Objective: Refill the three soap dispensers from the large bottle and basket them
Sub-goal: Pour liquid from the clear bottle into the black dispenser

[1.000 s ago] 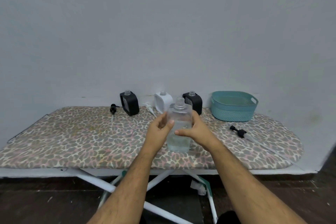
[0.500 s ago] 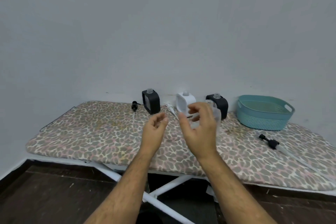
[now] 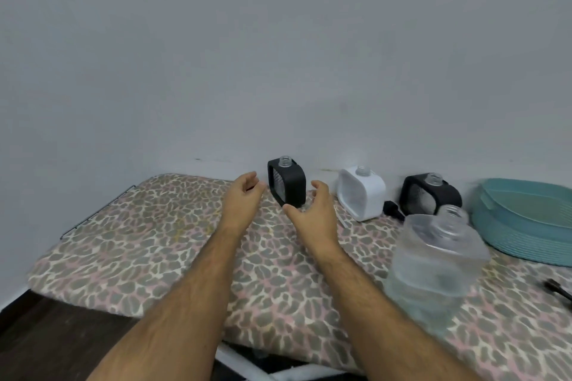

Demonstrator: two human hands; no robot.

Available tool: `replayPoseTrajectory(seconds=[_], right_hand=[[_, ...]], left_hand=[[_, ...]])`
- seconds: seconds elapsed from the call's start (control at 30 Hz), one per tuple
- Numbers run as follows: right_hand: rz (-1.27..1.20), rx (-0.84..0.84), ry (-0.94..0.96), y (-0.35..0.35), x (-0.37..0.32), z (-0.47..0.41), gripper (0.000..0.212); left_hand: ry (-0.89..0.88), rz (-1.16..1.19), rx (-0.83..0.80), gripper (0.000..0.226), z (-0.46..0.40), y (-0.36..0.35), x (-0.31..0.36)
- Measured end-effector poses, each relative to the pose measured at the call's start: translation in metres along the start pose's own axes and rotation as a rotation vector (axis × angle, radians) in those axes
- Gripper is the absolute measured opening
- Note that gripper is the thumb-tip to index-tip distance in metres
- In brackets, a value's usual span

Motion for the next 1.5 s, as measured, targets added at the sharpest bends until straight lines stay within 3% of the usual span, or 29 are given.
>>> replayPoseTrajectory(seconds=[0.13,0.23,0.33,0.47,0.63,0.8,1.0,1.17,1.33,1.5], right_hand=[[0.012,0.044,-0.059,-0.019,0.023,-0.044,0.093],[-0.023,0.041,-0.062,-0.030,0.033,-0.065,0.096],[-0.044,0.059,-0.039,-0.037,0.040,-0.075,0.069],[-0.087,0.074,0.002,-0.039,0.041,-0.074,0.044],[-0.157,0.062,0.032,-0.024,0.024,-0.049,0.042],[-0.201,0.048,0.066,-0.002,-0.002,0.004,0.044],[-0.269,-0.046,0.054,0.019,-0.013,0.072,0.051],[-0.296,-0.140,-0.004,0.033,-0.001,0.115,0.046],[-0.238,-0.233,-0.026,0.036,0.015,0.137,0.054],[-0.133,-0.158,-0.014,0.044,0.020,0.136,0.051]], left_hand=[[0.022,-0.011,-0.025,0.058,-0.045,-0.007,-0.010],[0.018,-0.024,-0.053,0.063,-0.069,-0.016,-0.012],[0.002,-0.039,-0.103,0.060,-0.085,-0.029,-0.014],[-0.040,0.002,-0.149,0.034,-0.086,-0.039,-0.013],[-0.058,0.033,-0.103,0.028,-0.058,-0.030,0.000],[-0.081,0.045,-0.123,0.063,-0.008,-0.023,0.018],[-0.041,0.067,-0.196,0.083,0.067,-0.024,0.027],[-0.019,0.073,-0.254,0.063,0.125,-0.031,0.024],[-0.013,0.075,-0.152,0.055,0.163,-0.035,0.015],[-0.012,-0.041,0.033,0.056,0.182,-0.039,0.025]])
Point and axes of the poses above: each hand's wrist, its own z-axis away from the middle knuckle, its own y-axis out of the back of the hand, x = y × z, the point moved 8 cm from there along -z, towards the middle knuckle, and after that the axes turned 10 degrees about -x, right-handed, at the moved point
